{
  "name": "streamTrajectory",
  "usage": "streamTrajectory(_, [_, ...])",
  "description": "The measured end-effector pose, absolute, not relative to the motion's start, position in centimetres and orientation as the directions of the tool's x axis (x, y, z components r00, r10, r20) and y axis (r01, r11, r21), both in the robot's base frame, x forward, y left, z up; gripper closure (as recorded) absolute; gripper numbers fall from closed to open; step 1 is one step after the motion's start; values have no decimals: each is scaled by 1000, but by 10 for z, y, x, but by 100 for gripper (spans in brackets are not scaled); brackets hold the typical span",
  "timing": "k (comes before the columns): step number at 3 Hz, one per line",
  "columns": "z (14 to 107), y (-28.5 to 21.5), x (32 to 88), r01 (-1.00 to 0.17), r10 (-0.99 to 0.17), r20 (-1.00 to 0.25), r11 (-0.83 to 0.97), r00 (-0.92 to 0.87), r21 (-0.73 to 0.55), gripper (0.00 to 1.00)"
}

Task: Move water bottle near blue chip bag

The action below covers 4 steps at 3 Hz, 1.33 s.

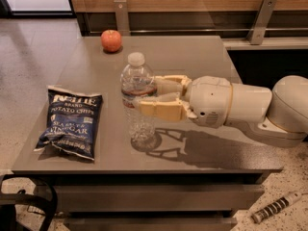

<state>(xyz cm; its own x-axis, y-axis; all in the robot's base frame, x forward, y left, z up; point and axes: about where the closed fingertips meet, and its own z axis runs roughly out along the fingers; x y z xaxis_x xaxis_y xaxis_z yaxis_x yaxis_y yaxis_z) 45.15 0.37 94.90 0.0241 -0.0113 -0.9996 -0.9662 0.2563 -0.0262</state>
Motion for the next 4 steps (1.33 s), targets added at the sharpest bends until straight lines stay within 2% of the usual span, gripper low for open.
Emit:
streamTrajectory(1, [939,14,447,-974,-33,-997,216,64,-69,100])
streamTrajectory(3, [917,24,447,-972,-150,-984,197,100,-129,100])
streamTrajectory(4, [917,26,446,-972,-152,-983,193,102,-131,84])
